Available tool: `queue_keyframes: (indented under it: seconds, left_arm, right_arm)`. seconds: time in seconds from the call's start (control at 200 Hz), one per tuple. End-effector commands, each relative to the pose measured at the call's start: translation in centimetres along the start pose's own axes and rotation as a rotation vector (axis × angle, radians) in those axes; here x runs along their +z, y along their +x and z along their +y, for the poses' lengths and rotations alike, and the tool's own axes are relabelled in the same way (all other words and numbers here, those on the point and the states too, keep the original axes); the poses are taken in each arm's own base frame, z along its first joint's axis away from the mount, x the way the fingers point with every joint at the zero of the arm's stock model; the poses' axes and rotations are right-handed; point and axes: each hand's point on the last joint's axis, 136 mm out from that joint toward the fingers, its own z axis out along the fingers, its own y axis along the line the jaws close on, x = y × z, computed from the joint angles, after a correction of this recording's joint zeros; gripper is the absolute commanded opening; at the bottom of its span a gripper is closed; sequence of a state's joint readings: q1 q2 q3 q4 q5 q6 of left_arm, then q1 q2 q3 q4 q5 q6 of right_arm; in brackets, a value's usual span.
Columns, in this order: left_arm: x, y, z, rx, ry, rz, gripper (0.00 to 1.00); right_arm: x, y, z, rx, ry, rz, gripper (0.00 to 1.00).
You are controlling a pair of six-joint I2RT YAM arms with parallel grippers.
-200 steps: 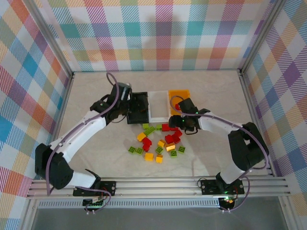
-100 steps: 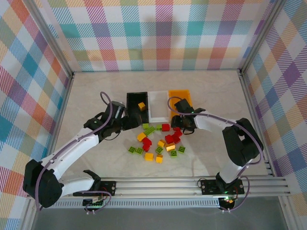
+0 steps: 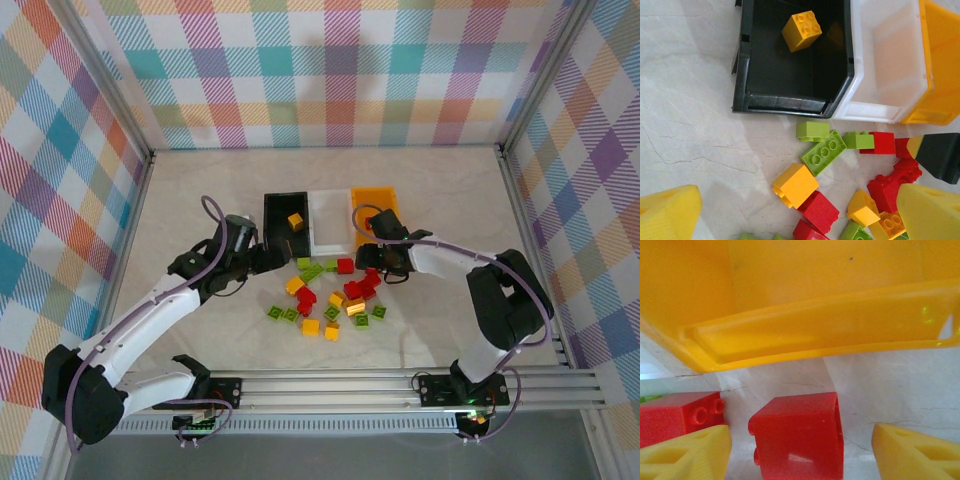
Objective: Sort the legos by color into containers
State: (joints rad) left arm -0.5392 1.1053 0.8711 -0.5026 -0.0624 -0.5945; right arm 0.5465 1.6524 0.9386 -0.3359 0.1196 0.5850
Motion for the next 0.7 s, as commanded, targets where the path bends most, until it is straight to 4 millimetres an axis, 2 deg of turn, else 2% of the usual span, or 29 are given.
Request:
queue_keyframes:
  seconds: [0.0,0.095,0.195,0.3,0.4,0.59,0.645,0.695]
  left_arm:
    - [-0.3,0.5,0.9,-0.020,-0.027,0.002,1.00]
    - [-0.2,0.9,1.2,-0.022,-0.030,0.003,1.00]
    - [-0.2,1.2,1.5,-0.024,-0.027,-0.001,1.00]
    - [-0.4,1.4,2.1,-0.034,-0.046,-0.008,1.00]
    - [-0.9,1.5,2.3,-0.042,-0.038,-0.024,1.00]
    - [-1.8,1.6,3.2,-0.035,-0.047,-0.063,1.00]
    - [-1.8,1.7,3.6,-0.043,-0.058,-0.069,1.00]
    - [-1.7,1.8,4.0,-0.050,-0.070,-0.070,1.00]
  right_arm:
    - [0.6,0.2,0.2,-0.016,0.002,0.021,0.70]
    - [0.9,0.4,-0.1,-0.024,0.010,0.026,0.67]
    - [0.7,0.1,0.1,-0.029,0.003,0.010,0.57]
    - [-0.2,-0.7,0.6,-0.043,-0.023,-0.030,0.46]
    - [-1.8,-1.6,1.2,-0.057,-0.052,-0.078,0.41]
    - [-7.1,-5.3,2.3,-0.059,-0.076,-0.210,0.39]
    - [-7.8,-6.7,2.3,-0.043,-0.061,-0.231,0.39]
    - [-7.6,-7.9,2.1,-0.019,-0.042,-0.229,0.39]
